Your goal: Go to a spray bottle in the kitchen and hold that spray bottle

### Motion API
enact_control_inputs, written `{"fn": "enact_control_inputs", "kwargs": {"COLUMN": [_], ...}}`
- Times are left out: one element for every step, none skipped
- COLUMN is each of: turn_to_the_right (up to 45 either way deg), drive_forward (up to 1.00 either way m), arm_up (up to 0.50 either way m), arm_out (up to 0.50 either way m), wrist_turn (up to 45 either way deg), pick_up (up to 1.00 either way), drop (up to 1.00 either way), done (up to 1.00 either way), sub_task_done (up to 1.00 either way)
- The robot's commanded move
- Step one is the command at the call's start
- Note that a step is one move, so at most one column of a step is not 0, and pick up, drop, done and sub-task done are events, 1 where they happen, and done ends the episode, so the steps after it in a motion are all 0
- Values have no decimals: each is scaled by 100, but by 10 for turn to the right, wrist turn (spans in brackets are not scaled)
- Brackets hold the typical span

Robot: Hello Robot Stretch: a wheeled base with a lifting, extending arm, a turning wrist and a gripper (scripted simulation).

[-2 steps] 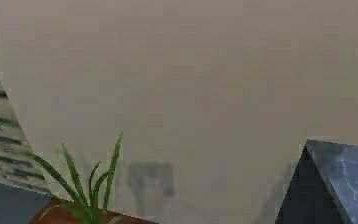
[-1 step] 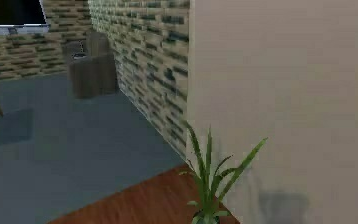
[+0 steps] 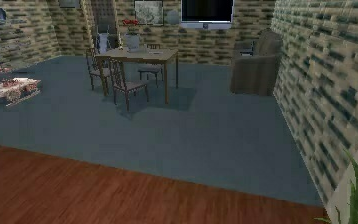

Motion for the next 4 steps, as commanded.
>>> {"fn": "enact_control_inputs", "kwargs": {"turn_to_the_right": [-120,0,-450,-120], "drive_forward": [0,20,0,0], "arm_up": [0,0,0,0], "arm_out": [0,0,0,0], "wrist_turn": [0,0,0,0], "pick_up": [0,0,0,0], "drop": [0,0,0,0], "done": [0,0,0,0], "sub_task_done": [0,0,0,0]}}
